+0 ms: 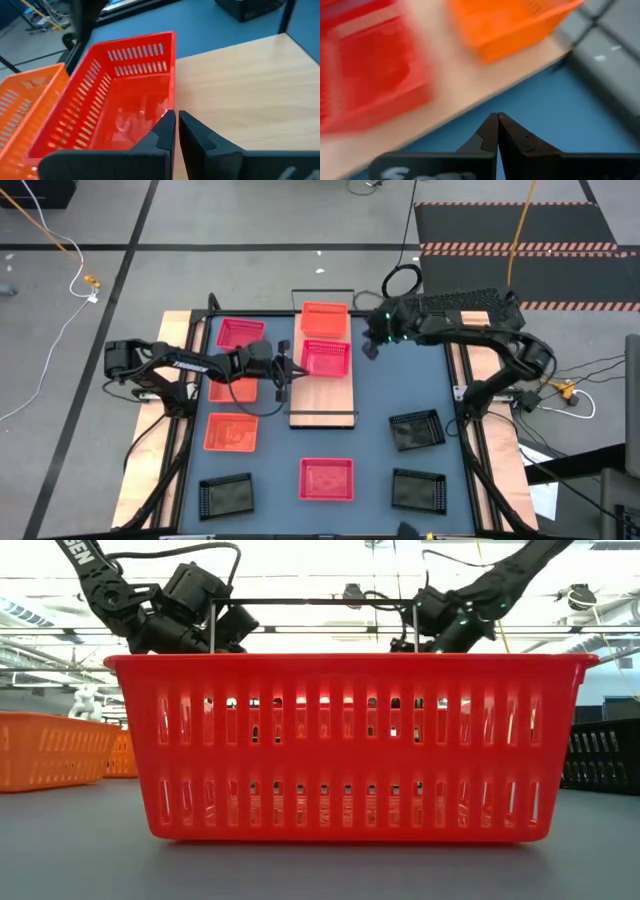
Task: Stack baskets on shelf by color
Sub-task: Adjust the bins on the shelf
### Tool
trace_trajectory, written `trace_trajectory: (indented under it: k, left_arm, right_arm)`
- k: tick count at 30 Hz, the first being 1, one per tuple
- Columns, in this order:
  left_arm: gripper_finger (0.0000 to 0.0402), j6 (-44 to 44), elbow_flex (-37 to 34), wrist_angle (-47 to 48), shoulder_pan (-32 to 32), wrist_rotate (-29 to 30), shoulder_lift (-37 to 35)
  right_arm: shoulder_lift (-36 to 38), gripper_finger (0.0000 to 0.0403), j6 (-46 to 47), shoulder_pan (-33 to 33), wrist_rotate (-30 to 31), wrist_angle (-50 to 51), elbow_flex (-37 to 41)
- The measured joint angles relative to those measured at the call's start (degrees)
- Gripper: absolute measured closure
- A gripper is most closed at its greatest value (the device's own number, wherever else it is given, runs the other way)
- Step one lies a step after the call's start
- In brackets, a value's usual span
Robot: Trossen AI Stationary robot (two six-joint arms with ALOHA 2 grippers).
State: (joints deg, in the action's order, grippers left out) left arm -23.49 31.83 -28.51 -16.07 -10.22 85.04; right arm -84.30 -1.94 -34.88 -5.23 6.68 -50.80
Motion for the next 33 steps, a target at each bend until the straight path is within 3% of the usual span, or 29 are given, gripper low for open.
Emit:
trace_trajectory:
  k: [5,12,25,33]
  left_arm:
    - [0.0376,-0.2,0.0,-0.1,1.8,0.0,0.0]
    - [0.0376,-0.2,0.5,-2.1,2.8,0.0,0.0]
    - [0.0376,-0.3,0.7,1.4,3.0,0.1,0.0]
    - [0.0376,-0.4,0.7,1.3,2.9,5.7,0.0]
  right_arm:
    - [3.5,0.0403,5.1,5.9,-0.9,-6.9,6.9]
    - [0.1,0.0403,8.4,11.1,-0.9,-20.0,10.7]
    - [-1.0,0.0403,7.7,10.6,0.7,-26.7,10.7]
    - [-1.0,0.0403,6.8,9.1,0.7,-27.9,10.7]
